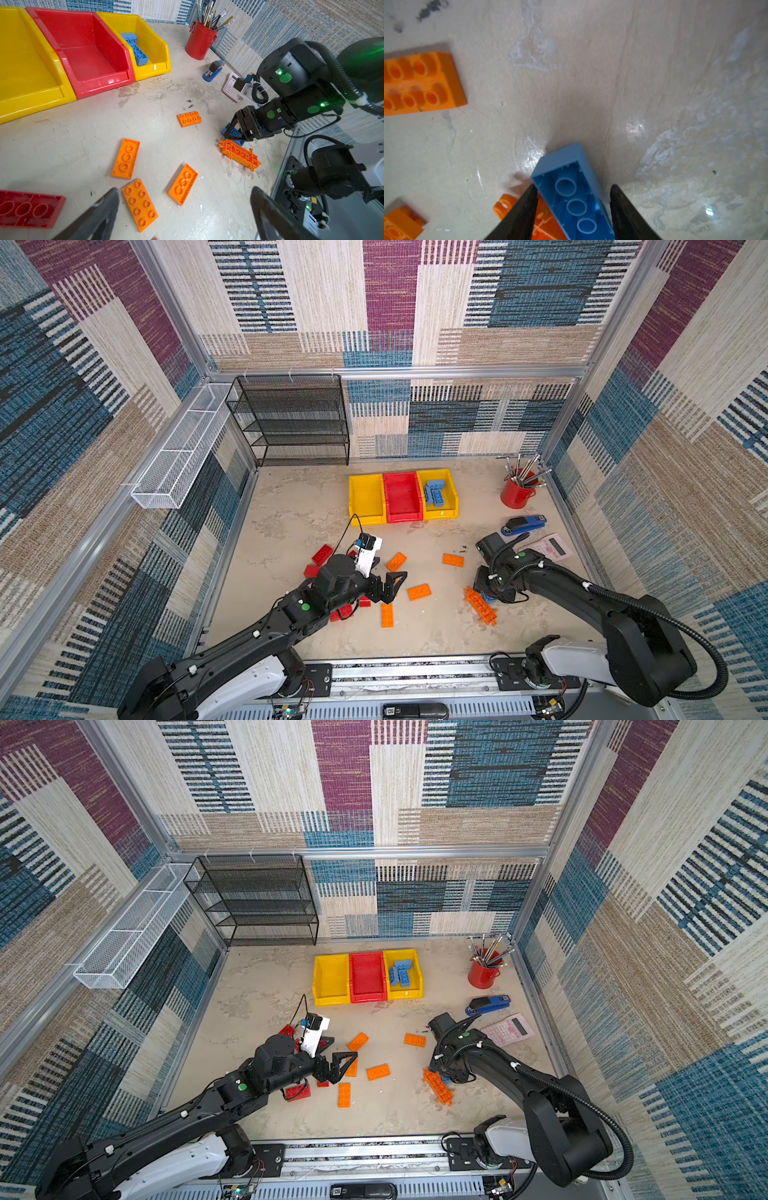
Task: Sort the legos into containers by color
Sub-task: 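Carry the blue brick with the right gripper into the yellow bin and release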
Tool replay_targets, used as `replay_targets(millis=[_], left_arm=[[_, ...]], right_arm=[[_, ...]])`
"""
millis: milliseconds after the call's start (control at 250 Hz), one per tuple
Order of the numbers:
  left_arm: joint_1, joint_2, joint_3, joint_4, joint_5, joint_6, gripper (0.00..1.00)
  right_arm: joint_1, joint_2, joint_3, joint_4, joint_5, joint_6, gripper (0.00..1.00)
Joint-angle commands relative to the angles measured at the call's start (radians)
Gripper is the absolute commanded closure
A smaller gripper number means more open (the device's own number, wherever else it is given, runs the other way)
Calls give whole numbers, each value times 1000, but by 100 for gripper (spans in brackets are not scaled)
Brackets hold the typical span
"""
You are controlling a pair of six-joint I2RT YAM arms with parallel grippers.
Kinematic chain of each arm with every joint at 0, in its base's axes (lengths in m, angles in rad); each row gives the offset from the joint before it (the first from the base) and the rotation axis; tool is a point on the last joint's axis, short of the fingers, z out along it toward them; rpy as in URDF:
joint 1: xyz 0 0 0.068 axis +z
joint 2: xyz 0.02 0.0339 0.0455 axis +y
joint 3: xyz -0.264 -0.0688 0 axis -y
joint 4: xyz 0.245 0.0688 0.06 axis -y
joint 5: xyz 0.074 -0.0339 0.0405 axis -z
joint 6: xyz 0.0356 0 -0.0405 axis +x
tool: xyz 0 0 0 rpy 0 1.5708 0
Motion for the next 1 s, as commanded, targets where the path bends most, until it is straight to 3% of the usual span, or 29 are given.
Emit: replay_targets(millis=[0,248,328,568,752,996], left_arm=[[1,-12,-7,-6,-14,-7,1],[0,-22,-3,-21,-30,-2,1],[0,-21,3,-30,-36,1,1],[0,-22,20,-58,-61,9,1],[0,-20,37,-80,-85,13,1],[2,66,103,-104,-106,32,1]], right_arm=[[1,14,9,17,15,-4,48],[1,69,87,13,82,-30,59],[1,95,120,22,101,-52,67],[1,227,203,68,100,-113,74],[1,226,310,86,101,-158,74],[1,345,630,140,85,-305,73]])
